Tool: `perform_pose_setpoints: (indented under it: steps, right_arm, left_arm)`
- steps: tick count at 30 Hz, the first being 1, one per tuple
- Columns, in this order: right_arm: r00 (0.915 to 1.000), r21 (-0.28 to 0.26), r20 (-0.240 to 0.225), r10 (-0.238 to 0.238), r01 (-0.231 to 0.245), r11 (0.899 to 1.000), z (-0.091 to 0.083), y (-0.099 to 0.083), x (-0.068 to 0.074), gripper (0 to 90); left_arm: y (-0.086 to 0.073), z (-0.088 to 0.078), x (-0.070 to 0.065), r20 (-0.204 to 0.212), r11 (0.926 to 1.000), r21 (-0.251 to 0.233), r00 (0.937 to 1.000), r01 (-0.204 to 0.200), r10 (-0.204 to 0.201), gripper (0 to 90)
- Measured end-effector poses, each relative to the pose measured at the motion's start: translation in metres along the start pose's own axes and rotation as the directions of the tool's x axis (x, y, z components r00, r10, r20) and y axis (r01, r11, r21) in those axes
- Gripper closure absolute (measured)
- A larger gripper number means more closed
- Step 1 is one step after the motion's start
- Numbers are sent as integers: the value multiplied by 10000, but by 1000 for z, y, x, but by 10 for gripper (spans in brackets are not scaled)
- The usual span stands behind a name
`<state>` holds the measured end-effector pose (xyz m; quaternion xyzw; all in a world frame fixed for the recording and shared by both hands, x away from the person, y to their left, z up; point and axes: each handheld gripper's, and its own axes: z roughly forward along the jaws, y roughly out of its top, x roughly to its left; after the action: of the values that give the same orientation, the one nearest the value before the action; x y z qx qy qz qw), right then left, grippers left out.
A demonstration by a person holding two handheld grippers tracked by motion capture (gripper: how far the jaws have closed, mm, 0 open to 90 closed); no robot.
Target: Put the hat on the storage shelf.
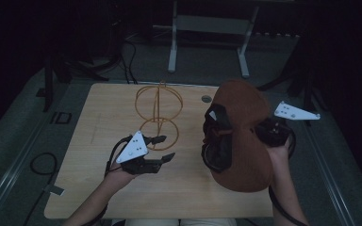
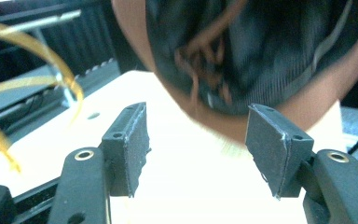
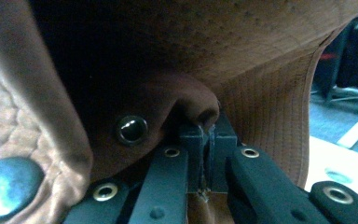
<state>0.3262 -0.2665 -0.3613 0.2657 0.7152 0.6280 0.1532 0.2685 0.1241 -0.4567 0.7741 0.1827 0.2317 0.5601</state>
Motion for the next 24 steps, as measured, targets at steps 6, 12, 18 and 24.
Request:
perform_pose_setpoints:
  steps: [6,12,18,24]
  right_arm:
    - [9991,-32,410,-93,95,10000,15,18,-13,873]
    - [9977,14,671,71,-72,10000,32,30,-28,873]
    - [9948,70,1011,131,-139,9999,53,41,-41,873]
    - [9914,211,1302,150,-179,9996,78,57,-51,873]
  left_arm:
    - [-35,-12,4,-522,9965,697,9977,465,-429,378]
    - [-74,-29,4,-1702,9823,1427,9807,1215,-966,350]
    - [-102,-50,2,-2626,9628,1523,9482,2234,-1785,222]
    - [-123,-73,-9,-3626,9326,1590,8977,3241,-2502,98]
